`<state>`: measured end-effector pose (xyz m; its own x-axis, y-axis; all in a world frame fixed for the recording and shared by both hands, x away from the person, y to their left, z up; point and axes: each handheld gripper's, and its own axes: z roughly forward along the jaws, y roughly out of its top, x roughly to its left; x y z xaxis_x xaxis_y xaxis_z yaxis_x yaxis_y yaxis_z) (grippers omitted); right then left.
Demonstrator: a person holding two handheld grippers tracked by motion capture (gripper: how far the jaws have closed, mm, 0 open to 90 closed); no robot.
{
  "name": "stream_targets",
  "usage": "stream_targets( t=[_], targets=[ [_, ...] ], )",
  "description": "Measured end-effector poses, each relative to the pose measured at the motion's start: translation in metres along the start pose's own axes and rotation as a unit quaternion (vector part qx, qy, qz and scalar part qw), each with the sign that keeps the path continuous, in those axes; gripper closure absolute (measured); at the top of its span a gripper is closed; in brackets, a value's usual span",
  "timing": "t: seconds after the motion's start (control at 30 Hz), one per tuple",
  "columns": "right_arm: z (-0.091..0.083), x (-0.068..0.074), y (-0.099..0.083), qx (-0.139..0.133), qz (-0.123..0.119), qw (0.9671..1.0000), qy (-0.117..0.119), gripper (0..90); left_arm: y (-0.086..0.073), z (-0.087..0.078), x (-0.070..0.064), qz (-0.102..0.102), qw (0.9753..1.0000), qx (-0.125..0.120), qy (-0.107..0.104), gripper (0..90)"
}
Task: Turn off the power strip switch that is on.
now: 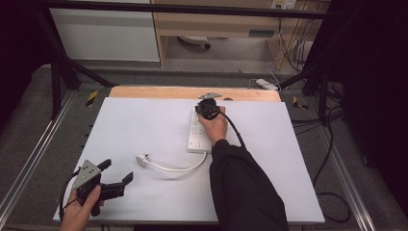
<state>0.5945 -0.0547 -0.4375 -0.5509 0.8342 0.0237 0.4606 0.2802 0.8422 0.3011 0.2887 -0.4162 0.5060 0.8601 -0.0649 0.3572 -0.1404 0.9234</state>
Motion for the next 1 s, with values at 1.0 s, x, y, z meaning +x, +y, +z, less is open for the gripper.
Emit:
stream_targets(
  t=[1.0],
  targets=[
    [0.0055, 0.0015, 0.0013, 0.010, -0.007, 0.9999, 0.001, 90.0, -0.0001, 0.0000, -0.0002, 0.001, 1.0000, 0.000, -0.001, 4.7]
  ],
)
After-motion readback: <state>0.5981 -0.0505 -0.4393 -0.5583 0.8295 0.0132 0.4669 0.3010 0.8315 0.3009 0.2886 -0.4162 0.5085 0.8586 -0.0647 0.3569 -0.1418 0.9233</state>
